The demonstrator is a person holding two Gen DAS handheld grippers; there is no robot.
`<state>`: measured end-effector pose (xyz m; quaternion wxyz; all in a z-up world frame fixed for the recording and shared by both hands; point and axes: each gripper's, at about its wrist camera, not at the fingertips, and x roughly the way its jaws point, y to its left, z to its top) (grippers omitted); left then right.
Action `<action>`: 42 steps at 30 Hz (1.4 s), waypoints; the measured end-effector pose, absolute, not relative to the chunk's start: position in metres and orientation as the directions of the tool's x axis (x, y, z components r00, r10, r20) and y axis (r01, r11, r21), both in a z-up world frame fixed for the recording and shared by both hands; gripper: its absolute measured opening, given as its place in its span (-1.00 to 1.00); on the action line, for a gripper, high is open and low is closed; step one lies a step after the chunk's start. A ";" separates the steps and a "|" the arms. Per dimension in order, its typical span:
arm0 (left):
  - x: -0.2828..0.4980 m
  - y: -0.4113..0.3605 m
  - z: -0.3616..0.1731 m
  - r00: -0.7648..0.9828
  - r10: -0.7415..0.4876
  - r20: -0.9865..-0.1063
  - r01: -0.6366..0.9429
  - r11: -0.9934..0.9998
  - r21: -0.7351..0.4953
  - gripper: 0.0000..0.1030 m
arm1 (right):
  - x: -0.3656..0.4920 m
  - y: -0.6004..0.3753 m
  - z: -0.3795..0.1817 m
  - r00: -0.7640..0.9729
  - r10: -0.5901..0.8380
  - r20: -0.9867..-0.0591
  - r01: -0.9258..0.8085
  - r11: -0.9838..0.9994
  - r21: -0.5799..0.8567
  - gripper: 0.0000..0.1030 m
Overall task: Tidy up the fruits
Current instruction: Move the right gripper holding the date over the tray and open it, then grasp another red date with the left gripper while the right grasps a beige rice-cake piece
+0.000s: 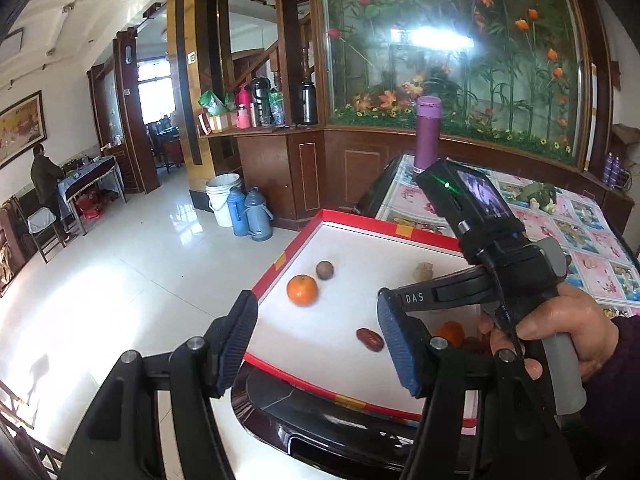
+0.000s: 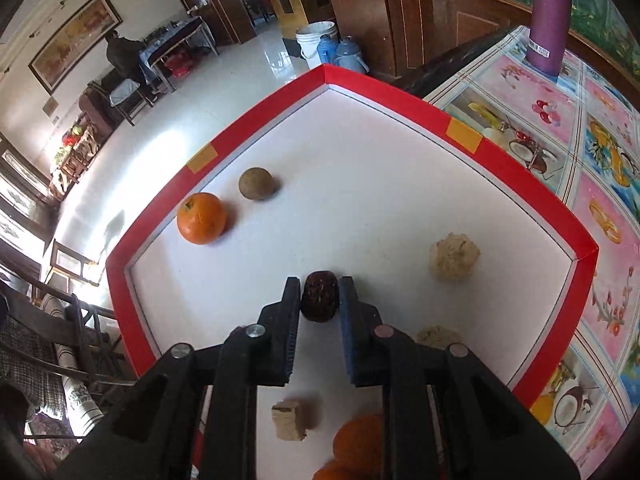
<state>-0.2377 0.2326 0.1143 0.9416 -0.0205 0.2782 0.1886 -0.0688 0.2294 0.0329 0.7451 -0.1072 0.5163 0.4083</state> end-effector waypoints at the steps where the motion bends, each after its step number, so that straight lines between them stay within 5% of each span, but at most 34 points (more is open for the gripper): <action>1: -0.234 0.228 0.115 0.778 0.330 -0.534 -0.349 0.934 0.069 0.21 | -0.067 0.223 0.035 0.118 0.512 -0.851 -0.718 0.636 0.283 -0.58; 9: -0.181 0.140 0.123 0.815 0.110 -0.569 -0.100 0.994 0.050 0.21 | -0.022 0.070 0.089 0.286 0.642 -0.711 -0.595 0.701 0.393 -0.57; 21: -0.034 0.004 0.079 0.730 -0.109 -0.675 0.190 0.981 0.047 0.21 | 0.062 -0.225 0.051 0.536 0.470 -0.701 -0.097 0.860 0.501 -0.58; 34: 0.028 -0.051 0.039 0.644 -0.215 -0.734 0.367 0.929 0.050 0.21 | 0.069 -0.231 0.032 0.478 0.494 -0.726 -0.127 0.857 0.500 -0.57; 39: 0.035 -0.055 0.033 0.627 -0.226 -0.746 0.397 0.916 0.056 0.21 | 0.070 -0.227 0.031 0.488 0.470 -0.735 -0.128 0.872 0.472 -0.21; 42: 0.040 -0.059 0.029 0.616 -0.222 -0.756 0.406 0.911 0.064 0.20 | 0.070 -0.222 0.027 0.484 0.467 -0.740 -0.135 0.875 0.464 -0.21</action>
